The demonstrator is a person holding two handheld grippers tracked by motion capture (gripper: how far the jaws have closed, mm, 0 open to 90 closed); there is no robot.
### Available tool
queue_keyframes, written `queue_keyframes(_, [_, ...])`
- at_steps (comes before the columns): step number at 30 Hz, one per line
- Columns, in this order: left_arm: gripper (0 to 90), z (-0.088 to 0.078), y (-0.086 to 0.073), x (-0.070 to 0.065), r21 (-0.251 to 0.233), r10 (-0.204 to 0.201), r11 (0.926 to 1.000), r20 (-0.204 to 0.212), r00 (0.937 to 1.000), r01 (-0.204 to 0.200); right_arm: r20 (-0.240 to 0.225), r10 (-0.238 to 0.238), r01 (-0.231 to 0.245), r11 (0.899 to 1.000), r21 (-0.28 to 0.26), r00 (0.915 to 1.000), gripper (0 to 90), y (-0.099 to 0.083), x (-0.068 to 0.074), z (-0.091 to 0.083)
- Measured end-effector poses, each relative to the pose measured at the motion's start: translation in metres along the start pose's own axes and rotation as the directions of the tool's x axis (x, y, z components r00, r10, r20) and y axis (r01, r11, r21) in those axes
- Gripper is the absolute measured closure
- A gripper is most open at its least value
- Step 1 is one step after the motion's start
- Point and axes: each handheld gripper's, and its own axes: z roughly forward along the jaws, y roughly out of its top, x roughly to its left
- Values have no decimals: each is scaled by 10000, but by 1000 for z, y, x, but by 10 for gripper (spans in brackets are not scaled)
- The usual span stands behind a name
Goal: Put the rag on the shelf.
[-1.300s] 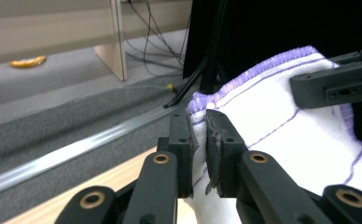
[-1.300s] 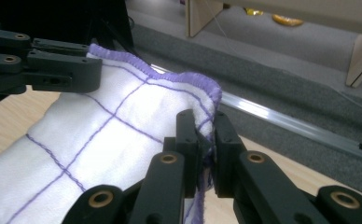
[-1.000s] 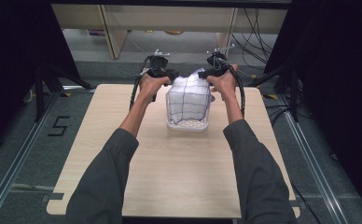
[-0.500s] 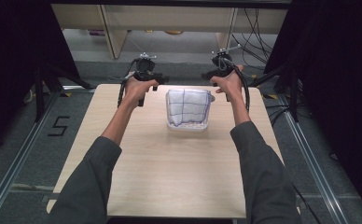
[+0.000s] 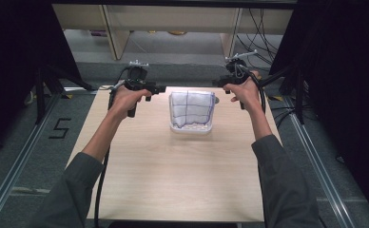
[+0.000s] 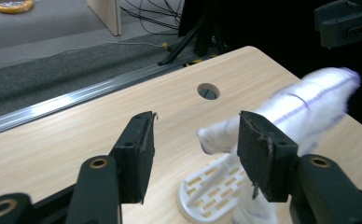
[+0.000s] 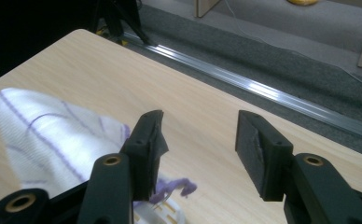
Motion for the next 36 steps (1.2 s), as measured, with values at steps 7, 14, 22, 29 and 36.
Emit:
queue_keyframes(7, [411,-14,-16,-8,1,68,10000,195,9998,-68,-281,-365,357,9990,-260,9989,492,-7,7,-20])
queue_keyframes(14, [389,-25,-43,-21,-270,0,9996,676,9977,19,-357,-532,514,9975,-491,9979,471,-19,13,-35])
queue_keyframes(22, [352,-31,-61,-37,-153,406,9991,1048,9937,-392,-586,-506,483,9980,-395,9970,436,-33,19,-45])
queue_keyframes(29, [322,-36,-74,-47,-219,568,9983,1279,9902,-544,-801,-628,586,9968,-537,9948,404,-45,26,-52])
queue_keyframes(36, [295,-44,-87,-60,-482,922,9952,1621,9825,-855,-876,-829,776,9950,-623,9927,383,-61,35,-56])
